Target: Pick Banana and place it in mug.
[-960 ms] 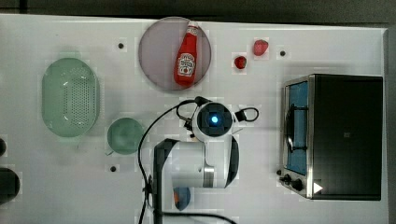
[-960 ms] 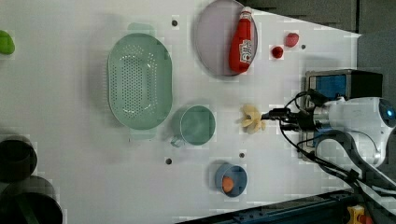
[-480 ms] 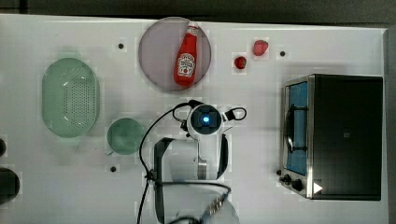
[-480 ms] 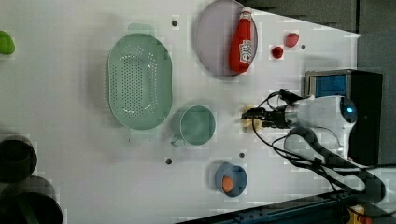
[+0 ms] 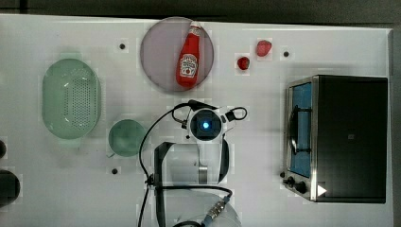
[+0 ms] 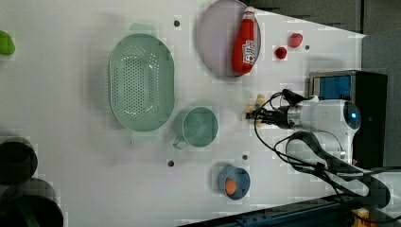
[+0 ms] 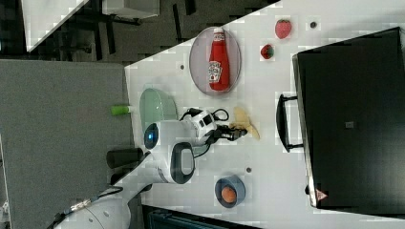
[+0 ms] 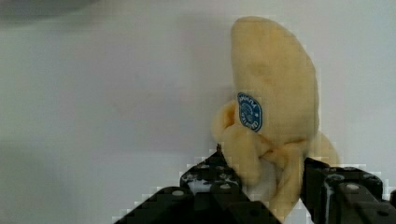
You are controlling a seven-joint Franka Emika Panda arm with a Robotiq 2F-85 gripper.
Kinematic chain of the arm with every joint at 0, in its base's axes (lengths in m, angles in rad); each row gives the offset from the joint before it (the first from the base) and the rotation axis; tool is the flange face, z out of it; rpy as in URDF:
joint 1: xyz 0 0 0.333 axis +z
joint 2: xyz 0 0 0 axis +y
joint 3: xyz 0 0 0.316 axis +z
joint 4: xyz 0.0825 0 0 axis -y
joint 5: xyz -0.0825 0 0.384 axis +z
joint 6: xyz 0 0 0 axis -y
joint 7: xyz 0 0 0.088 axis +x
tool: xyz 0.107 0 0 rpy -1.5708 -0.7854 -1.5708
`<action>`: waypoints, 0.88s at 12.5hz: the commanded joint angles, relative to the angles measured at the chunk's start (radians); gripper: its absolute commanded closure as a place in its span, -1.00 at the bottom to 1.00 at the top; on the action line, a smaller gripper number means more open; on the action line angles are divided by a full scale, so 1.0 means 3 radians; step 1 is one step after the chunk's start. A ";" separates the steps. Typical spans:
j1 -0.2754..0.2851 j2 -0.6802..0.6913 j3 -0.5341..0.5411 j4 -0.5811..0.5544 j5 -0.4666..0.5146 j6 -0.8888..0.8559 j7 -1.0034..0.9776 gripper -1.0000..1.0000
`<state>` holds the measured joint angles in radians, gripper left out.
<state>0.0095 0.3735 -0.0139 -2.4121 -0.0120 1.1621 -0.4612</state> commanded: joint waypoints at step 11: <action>0.0040 -0.1861 0.0170 0.0908 0.0024 -0.2570 -0.0023 0.37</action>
<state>0.0136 -0.1965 0.0146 -2.1328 -0.0057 0.4189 -0.4534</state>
